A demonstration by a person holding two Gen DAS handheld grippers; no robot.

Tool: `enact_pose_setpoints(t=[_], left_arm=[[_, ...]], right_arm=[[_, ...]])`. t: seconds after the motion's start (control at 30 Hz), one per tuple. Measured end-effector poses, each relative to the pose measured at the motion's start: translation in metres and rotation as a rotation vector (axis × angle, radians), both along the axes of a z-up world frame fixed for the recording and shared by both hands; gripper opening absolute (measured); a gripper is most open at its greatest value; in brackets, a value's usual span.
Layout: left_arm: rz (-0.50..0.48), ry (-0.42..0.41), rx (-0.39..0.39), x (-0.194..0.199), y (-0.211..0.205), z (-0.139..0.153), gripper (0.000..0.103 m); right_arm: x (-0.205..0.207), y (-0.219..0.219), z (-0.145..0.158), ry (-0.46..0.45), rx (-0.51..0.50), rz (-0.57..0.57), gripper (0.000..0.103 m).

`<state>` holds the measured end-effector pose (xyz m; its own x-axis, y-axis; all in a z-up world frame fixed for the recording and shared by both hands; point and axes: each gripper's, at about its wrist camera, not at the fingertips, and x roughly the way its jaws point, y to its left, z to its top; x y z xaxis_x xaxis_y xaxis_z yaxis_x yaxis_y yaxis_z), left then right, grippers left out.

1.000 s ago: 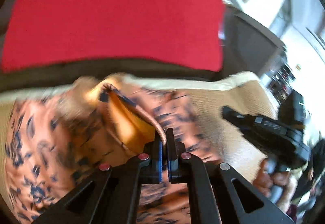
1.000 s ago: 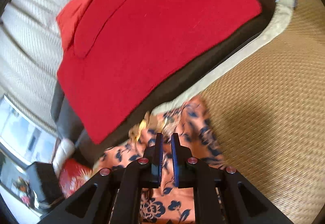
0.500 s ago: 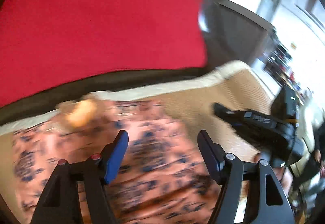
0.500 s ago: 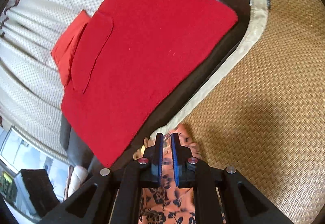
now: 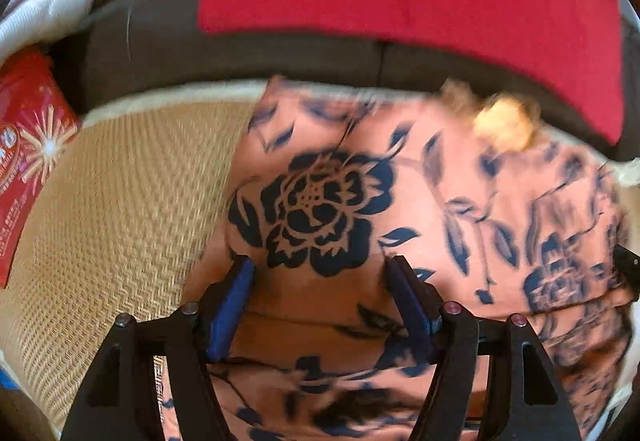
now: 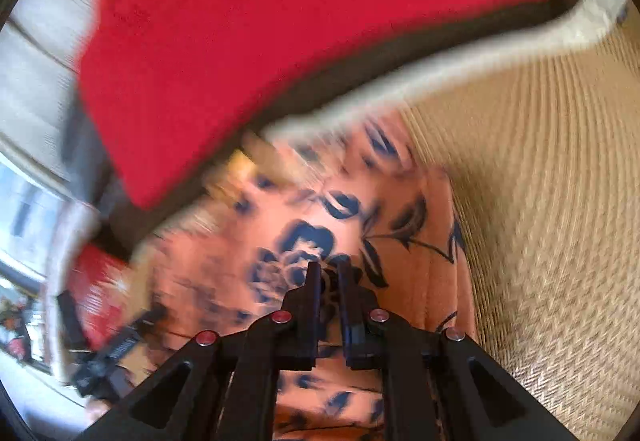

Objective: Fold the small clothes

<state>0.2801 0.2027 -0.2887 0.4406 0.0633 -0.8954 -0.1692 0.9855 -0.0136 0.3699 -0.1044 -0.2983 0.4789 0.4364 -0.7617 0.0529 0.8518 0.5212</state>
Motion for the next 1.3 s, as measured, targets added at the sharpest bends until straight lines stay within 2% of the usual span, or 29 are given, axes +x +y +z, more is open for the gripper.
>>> enact_pose_setpoints(t=[0.03, 0.13, 0.27, 0.33, 0.37, 0.4, 0.43, 0.53, 0.57, 0.67, 0.73, 0.77, 0.8, 0.87, 0.97, 1.1, 1.17, 1.23, 1.3], left_arm=[[-0.008, -0.018, -0.007, -0.002, 0.002, 0.002, 0.07], [-0.018, -0.07, -0.059, -0.008, 0.011, 0.018, 0.07], [-0.009, -0.138, -0.071, -0.013, 0.021, 0.033, 0.07], [-0.001, -0.094, -0.031, -0.009, 0.023, 0.024, 0.07], [0.009, -0.052, -0.022, -0.006, 0.021, 0.017, 0.07], [0.014, -0.009, -0.049, -0.005, 0.026, 0.008, 0.07], [0.013, -0.001, -0.064, -0.005, 0.029, 0.006, 0.07], [0.003, -0.053, -0.061, -0.023, 0.036, 0.026, 0.07], [-0.001, -0.09, -0.055, -0.035, 0.04, 0.037, 0.07], [-0.02, -0.127, -0.06, -0.07, 0.047, 0.053, 0.071], [-0.026, -0.14, -0.056, -0.093, 0.052, 0.058, 0.072], [-0.025, -0.15, -0.048, -0.111, 0.056, 0.061, 0.073], [-0.022, -0.159, -0.042, -0.124, 0.051, 0.066, 0.074], [-0.016, -0.174, -0.036, -0.148, 0.055, 0.067, 0.077], [0.002, -0.169, -0.036, -0.204, 0.069, 0.059, 0.078], [0.002, -0.08, -0.147, -0.247, 0.079, 0.026, 0.078], [0.017, -0.05, -0.18, -0.26, 0.079, 0.017, 0.078], [-0.016, -0.038, -0.223, -0.265, 0.078, 0.01, 0.078], [-0.01, -0.004, -0.208, -0.264, 0.079, 0.002, 0.077]], right_arm=[[0.003, 0.001, -0.009, 0.015, 0.013, -0.013, 0.011], [0.003, 0.001, 0.001, -0.008, 0.03, -0.03, 0.013], [-0.004, 0.021, 0.022, -0.143, 0.045, 0.015, 0.013], [-0.002, 0.037, 0.018, -0.127, 0.011, 0.054, 0.013], [0.002, 0.045, 0.008, -0.073, -0.019, 0.077, 0.015], [0.004, 0.05, -0.004, -0.022, -0.032, 0.096, 0.015], [0.002, 0.051, -0.01, -0.006, -0.028, 0.105, 0.015], [-0.009, 0.047, -0.002, -0.043, -0.036, 0.126, 0.016], [-0.015, 0.047, 0.004, -0.077, -0.037, 0.14, 0.016], [-0.035, 0.043, 0.017, -0.147, -0.046, 0.153, 0.017], [-0.055, 0.034, 0.022, -0.163, -0.04, 0.158, 0.025], [-0.062, 0.026, 0.024, -0.173, -0.039, 0.16, 0.033], [-0.071, 0.025, 0.025, -0.183, -0.039, 0.162, 0.054], [-0.093, 0.011, 0.029, -0.211, -0.032, 0.144, 0.085], [-0.133, -0.015, 0.027, -0.222, 0.007, 0.111, 0.085], [-0.189, -0.04, 0.017, -0.19, 0.049, 0.096, 0.085], [-0.213, -0.049, 0.004, -0.132, 0.053, 0.089, 0.085], [-0.235, -0.061, -0.013, -0.054, 0.048, 0.062, 0.085], [-0.246, -0.069, -0.025, 0.002, 0.072, 0.023, 0.085]])
